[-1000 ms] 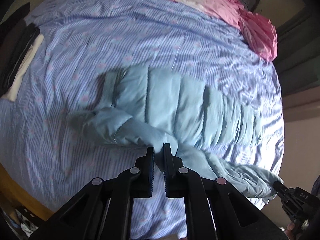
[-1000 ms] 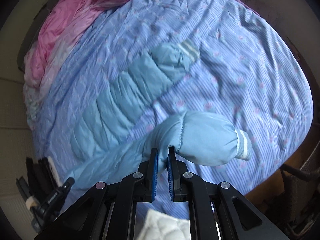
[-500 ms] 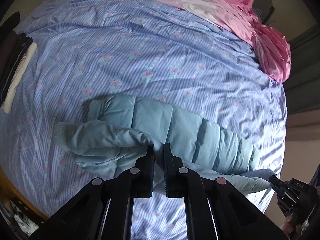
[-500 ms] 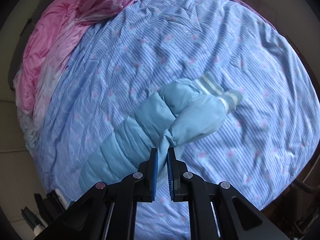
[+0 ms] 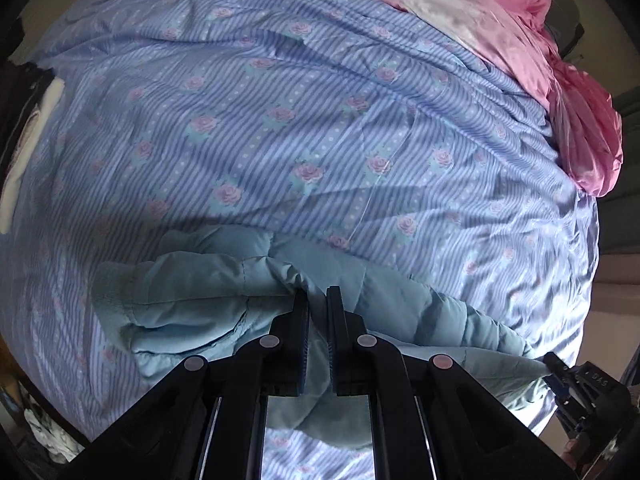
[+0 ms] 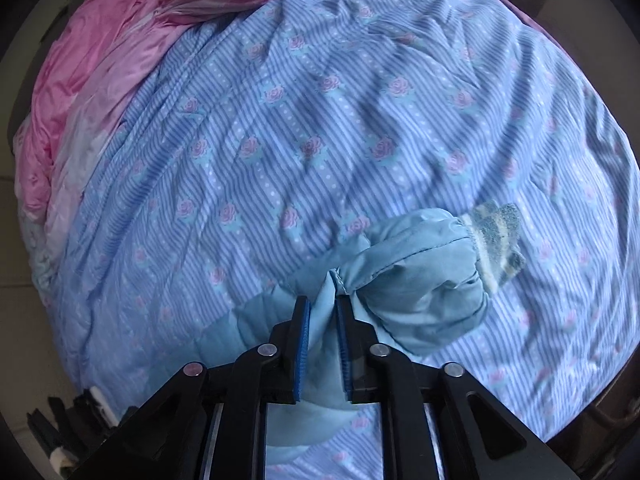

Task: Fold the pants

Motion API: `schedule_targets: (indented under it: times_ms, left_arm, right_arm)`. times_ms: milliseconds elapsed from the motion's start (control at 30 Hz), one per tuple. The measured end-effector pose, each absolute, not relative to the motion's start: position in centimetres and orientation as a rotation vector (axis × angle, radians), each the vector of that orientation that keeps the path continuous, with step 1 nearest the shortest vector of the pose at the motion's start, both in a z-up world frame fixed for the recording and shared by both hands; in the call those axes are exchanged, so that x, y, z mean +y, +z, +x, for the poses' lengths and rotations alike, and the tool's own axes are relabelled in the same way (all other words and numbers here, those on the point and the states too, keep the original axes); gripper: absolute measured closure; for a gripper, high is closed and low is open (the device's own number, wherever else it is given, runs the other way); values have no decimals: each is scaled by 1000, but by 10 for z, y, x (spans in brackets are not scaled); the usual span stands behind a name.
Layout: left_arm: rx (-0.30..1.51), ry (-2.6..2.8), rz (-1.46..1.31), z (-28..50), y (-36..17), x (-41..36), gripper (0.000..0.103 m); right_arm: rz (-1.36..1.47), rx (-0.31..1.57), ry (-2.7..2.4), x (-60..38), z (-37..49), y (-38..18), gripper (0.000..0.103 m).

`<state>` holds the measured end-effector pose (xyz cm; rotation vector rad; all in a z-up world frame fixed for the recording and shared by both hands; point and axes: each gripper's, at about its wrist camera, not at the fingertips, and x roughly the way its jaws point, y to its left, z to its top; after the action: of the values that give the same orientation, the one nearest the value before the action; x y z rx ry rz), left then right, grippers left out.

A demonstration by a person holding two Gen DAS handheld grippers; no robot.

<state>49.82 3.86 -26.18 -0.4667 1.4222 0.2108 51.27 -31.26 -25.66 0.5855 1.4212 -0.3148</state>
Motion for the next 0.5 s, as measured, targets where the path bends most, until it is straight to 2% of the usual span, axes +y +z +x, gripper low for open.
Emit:
schedule_targets:
  times_ms: [133, 167, 233, 300, 333, 500]
  left_arm:
    - [1433, 132, -389, 508, -270, 29, 91]
    - [1429, 115, -365, 509, -269, 27, 87]
    - [1422, 70, -340, 511, -267, 21, 76]
    - [1394, 20, -332, 511, -259, 15, 47]
    - [1375, -5, -320, 511, -252, 10, 44]
    - [1265, -132, -159, 500, -209, -23, 42]
  right_arm:
    - [520, 1375, -317, -318, 516, -251, 66]
    - [507, 1372, -315, -320, 515, -251, 65]
    - [485, 1360, -316, -324, 513, -249, 59]
    - [479, 1351, -314, -329, 510, -244, 55]
    - [482, 1334, -295, -331, 507, -238, 51]
    - [388, 1245, -251, -342, 486, -202, 47]
